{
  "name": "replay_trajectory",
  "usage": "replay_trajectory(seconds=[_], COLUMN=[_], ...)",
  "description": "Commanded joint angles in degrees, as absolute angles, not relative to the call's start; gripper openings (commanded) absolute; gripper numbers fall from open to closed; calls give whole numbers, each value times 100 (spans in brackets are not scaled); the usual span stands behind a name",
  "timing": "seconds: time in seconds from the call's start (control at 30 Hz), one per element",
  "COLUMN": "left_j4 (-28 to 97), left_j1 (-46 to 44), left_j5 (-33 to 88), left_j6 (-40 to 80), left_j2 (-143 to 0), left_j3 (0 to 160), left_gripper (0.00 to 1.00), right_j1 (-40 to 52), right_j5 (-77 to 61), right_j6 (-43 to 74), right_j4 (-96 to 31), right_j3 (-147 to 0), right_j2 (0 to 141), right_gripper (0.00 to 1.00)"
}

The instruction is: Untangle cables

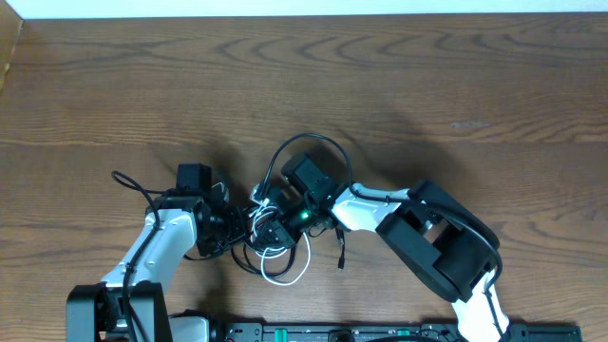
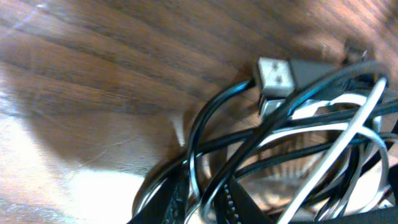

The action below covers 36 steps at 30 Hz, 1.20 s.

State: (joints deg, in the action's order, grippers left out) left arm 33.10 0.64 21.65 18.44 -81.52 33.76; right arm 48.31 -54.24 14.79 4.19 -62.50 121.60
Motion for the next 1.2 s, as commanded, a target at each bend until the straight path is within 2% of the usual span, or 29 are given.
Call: replay_trajectory(seconds=[0.0,0.3,0.53,0.63,1.03,1.17], left_j4=[3308,3308,3308,3310,3308,3308], left_j1=[95,95,95,95,95,95], left_j5=[1680,1686,1684,1686,1712,1712], left_j6=[2003,1999,1999,1997,1997,1997], left_j2=[-8167,-8167,-8167,-8167,-8167,-8167], left_j3=[3299,3299,3299,3299,3299,3299], left_gripper=[19,19,19,19,19,19], right_j1=[4836,4600,4261,4095,3896,4075], right_j5=[-5531,-6508,-8036,-7944,-8217,-7498], right_j6=[1455,1210,1109,1658,1806,1811], right_j4=[436,626,1116,1135,1203,676], right_j3=[-6254,-6254,-6254,-6254,-6254,-6243], right_j2=[12261,12258,12258,12258,12250,12261], right_gripper=[1,1,1,1,1,1])
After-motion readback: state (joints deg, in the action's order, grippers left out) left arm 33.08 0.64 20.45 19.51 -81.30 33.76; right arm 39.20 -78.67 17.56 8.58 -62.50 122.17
